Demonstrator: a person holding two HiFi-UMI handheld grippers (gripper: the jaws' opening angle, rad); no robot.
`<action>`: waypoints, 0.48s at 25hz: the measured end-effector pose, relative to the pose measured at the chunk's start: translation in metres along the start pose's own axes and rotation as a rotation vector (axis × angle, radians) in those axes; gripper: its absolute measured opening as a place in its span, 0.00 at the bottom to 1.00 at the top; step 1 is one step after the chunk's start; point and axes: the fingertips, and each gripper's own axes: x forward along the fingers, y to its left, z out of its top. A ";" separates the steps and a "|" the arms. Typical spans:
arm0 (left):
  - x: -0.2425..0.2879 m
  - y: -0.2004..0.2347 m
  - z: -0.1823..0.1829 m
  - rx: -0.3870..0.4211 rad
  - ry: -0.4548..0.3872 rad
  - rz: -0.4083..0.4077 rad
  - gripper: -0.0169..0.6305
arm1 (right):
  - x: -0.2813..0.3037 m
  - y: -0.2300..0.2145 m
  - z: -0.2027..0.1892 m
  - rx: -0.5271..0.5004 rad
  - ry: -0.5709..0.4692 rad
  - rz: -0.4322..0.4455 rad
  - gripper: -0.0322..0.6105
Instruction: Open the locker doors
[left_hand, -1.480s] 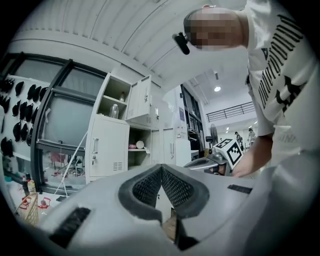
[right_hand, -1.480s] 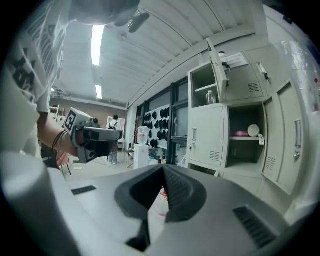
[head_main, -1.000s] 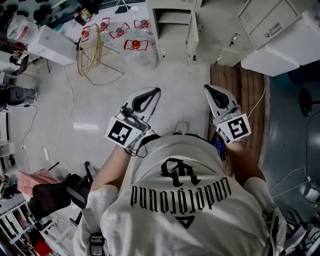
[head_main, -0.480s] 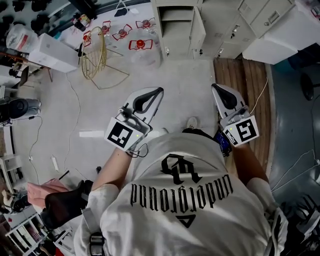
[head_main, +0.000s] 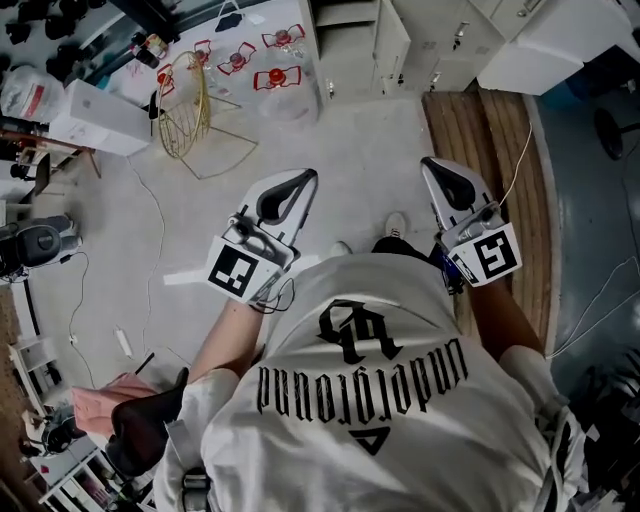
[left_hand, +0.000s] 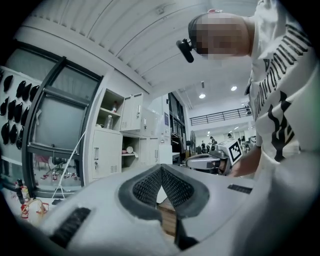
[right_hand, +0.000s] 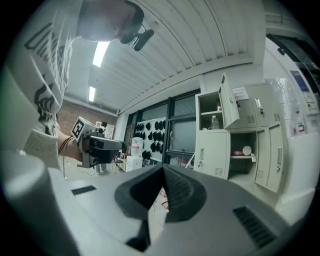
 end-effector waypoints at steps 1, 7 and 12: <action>-0.005 -0.001 0.000 0.012 -0.011 -0.001 0.04 | -0.002 0.006 0.001 -0.006 -0.002 0.000 0.06; -0.034 0.000 0.002 -0.009 -0.029 0.011 0.04 | -0.008 0.036 0.009 -0.021 -0.003 -0.010 0.06; -0.041 0.001 0.007 -0.002 -0.063 -0.002 0.04 | -0.011 0.043 0.009 -0.017 0.001 -0.028 0.06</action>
